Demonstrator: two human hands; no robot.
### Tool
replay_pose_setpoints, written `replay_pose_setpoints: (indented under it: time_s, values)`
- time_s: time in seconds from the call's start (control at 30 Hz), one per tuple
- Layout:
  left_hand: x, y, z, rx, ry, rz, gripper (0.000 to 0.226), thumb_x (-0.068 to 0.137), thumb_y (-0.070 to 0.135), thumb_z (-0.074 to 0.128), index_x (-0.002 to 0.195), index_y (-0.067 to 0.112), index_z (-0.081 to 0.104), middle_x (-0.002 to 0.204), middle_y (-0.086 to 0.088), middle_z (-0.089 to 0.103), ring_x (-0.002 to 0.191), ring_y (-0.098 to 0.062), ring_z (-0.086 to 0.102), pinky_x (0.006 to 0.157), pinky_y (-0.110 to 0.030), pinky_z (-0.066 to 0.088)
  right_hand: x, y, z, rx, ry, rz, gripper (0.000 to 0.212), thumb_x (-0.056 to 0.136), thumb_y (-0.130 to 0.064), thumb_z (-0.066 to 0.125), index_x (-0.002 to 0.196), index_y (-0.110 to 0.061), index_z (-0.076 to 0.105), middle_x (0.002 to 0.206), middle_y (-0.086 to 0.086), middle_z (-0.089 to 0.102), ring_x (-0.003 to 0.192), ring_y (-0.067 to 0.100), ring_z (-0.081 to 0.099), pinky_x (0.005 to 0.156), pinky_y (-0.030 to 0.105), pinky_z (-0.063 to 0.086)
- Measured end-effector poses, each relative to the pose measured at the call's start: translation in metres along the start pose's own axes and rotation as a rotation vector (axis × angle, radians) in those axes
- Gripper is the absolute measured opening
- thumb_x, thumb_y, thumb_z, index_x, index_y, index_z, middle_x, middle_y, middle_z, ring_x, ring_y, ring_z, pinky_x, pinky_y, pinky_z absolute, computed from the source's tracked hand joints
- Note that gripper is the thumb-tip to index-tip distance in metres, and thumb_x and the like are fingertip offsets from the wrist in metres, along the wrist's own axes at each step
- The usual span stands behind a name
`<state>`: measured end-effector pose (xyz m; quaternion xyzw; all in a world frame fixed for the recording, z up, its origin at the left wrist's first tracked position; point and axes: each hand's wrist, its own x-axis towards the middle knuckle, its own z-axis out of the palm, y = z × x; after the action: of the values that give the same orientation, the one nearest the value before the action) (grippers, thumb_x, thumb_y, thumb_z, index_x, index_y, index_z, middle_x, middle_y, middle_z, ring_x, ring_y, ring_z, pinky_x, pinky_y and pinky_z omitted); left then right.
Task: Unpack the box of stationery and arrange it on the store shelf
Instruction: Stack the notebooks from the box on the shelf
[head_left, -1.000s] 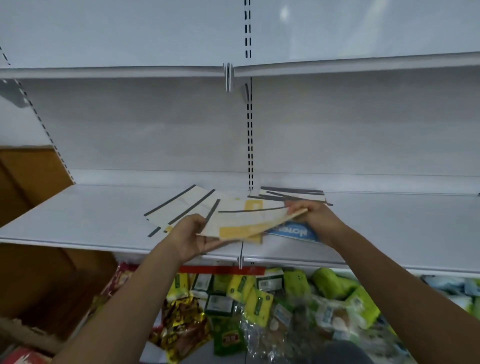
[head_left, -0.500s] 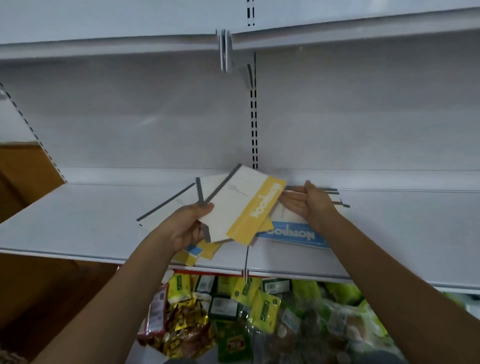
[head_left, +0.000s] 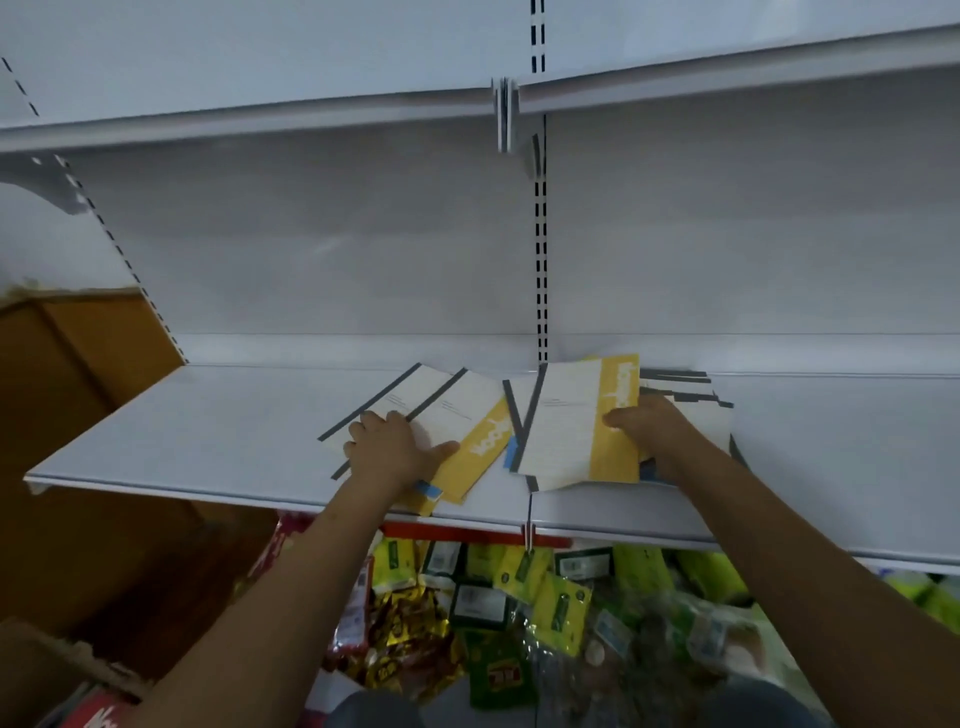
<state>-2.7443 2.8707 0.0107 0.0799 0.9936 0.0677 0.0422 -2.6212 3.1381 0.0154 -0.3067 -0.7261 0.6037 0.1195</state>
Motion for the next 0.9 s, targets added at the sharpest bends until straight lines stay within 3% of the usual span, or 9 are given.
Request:
replay_pose_setpoints:
  time_s: [0.1, 0.2, 0.3, 0.37, 0.43, 0.53, 0.63, 0.77, 0.9]
  values:
    - [0.007, -0.004, -0.015, -0.218, -0.077, 0.042, 0.09, 0.076, 0.064, 0.072, 0.136, 0.003, 0.044, 0.133, -0.015, 0.053, 0.126, -0.031, 0.051, 0.093, -0.034, 0.045, -0.014, 0.0, -0.006, 0.031, -0.033, 0.0, 0.018, 0.089, -0.001, 0.061, 0.107, 0.004, 0.065, 0.098, 0.02, 0.065, 0.08, 0.031, 0.063, 0.076, 0.043, 0.053]
    - [0.01, -0.018, -0.034, -0.5, 0.052, 0.022, 0.048, 0.087, 0.043, 0.07, 0.108, 0.001, 0.063, 0.101, -0.014, 0.066, 0.098, -0.032, 0.064, 0.076, -0.034, 0.049, -0.029, -0.002, -0.004, 0.194, -0.045, -0.025, 0.02, 0.091, 0.002, 0.055, 0.107, -0.005, 0.063, 0.1, 0.014, 0.066, 0.078, 0.024, 0.063, 0.067, 0.034, 0.052]
    - [-0.007, -0.022, -0.054, -1.021, 0.153, -0.002, 0.027, 0.096, 0.033, 0.061, 0.1, 0.007, 0.058, 0.092, -0.015, 0.062, 0.067, -0.025, 0.055, 0.054, -0.029, 0.05, -0.039, -0.003, 0.004, 0.304, -0.007, -0.049, 0.029, 0.093, 0.005, 0.048, 0.117, -0.008, 0.059, 0.105, 0.011, 0.065, 0.082, 0.024, 0.063, 0.071, 0.036, 0.051]
    - [-0.023, -0.007, -0.06, -1.154, 0.082, 0.046, 0.027, 0.096, 0.033, 0.06, 0.104, 0.008, 0.058, 0.094, -0.012, 0.062, 0.069, -0.02, 0.056, 0.055, -0.026, 0.053, -0.046, -0.006, 0.016, 0.414, -0.001, -0.016, 0.034, 0.094, 0.005, 0.044, 0.124, -0.007, 0.055, 0.111, 0.014, 0.063, 0.084, 0.026, 0.062, 0.072, 0.039, 0.052]
    - [-0.035, 0.015, -0.045, -1.027, 0.089, 0.12, 0.03, 0.095, 0.035, 0.063, 0.103, 0.007, 0.059, 0.098, -0.013, 0.066, 0.077, -0.022, 0.062, 0.068, -0.036, 0.058, -0.056, -0.011, 0.031, 0.626, -0.059, 0.059, 0.025, 0.101, -0.009, 0.043, 0.123, -0.009, 0.054, 0.108, 0.014, 0.062, 0.084, 0.027, 0.062, 0.067, 0.04, 0.051]
    - [-0.049, 0.04, -0.011, -0.578, 0.094, 0.255, 0.032, 0.093, 0.043, 0.061, 0.092, 0.011, 0.058, 0.085, -0.006, 0.062, 0.083, -0.027, 0.064, 0.065, -0.03, 0.047, -0.068, -0.019, 0.051, 0.681, -0.138, 0.119, 0.032, 0.099, -0.045, 0.049, 0.108, -0.018, 0.063, 0.099, 0.007, 0.07, 0.088, 0.027, 0.066, 0.071, 0.042, 0.054]
    - [-0.045, 0.033, 0.007, -0.322, 0.14, 0.303, 0.038, 0.089, 0.055, 0.059, 0.088, 0.018, 0.064, 0.09, -0.005, 0.06, 0.099, -0.03, 0.061, 0.075, -0.033, 0.049, -0.059, -0.006, 0.06, 0.344, 0.001, -0.008, 0.017, 0.092, -0.022, 0.066, 0.106, -0.013, 0.063, 0.111, 0.012, 0.069, 0.091, 0.029, 0.066, 0.082, 0.044, 0.054]
    - [-0.004, -0.017, -0.002, -0.131, 0.355, 0.069, 0.069, 0.087, 0.064, 0.054, 0.131, 0.012, 0.053, 0.13, -0.014, 0.053, 0.121, -0.034, 0.047, 0.097, -0.043, 0.041, -0.043, 0.011, 0.053, 0.132, 0.2, -0.035, 0.017, 0.086, -0.013, 0.068, 0.101, -0.004, 0.063, 0.101, 0.016, 0.069, 0.087, 0.032, 0.065, 0.078, 0.044, 0.056]
    - [0.038, -0.054, -0.007, -0.15, 0.092, -0.111, 0.106, 0.074, 0.083, 0.054, 0.145, 0.007, 0.029, 0.144, -0.019, 0.042, 0.132, -0.037, 0.04, 0.107, -0.049, 0.034, -0.036, 0.018, 0.048, 0.023, 0.234, -0.102, 0.017, 0.088, -0.018, 0.066, 0.099, -0.005, 0.062, 0.085, 0.004, 0.063, 0.078, 0.023, 0.06, 0.064, 0.031, 0.045]
